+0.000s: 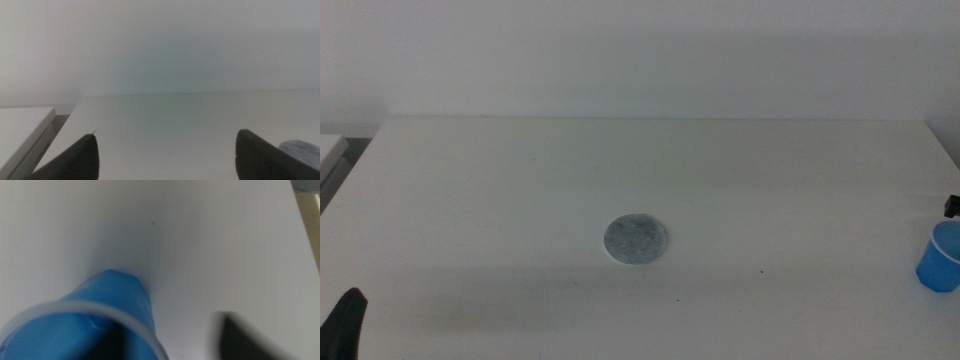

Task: Place an empty cup on a cup mat.

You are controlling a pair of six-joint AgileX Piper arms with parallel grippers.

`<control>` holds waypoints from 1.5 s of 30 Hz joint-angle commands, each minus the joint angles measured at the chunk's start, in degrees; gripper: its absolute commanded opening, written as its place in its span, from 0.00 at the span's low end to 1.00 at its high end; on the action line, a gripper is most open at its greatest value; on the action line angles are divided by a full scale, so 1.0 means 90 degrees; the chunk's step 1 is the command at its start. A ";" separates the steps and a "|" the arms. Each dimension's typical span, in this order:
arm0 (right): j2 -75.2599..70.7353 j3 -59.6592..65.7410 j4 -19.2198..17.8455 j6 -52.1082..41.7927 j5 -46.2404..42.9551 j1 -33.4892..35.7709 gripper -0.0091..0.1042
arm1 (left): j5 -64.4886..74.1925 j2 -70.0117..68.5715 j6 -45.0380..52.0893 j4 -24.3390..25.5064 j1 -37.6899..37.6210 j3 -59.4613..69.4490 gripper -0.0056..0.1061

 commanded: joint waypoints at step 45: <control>0.2106 -0.4370 0.0782 0.0380 -0.0015 0.5472 0.06 | -0.0079 -0.0023 -0.0018 0.0010 -0.0007 -0.0003 0.89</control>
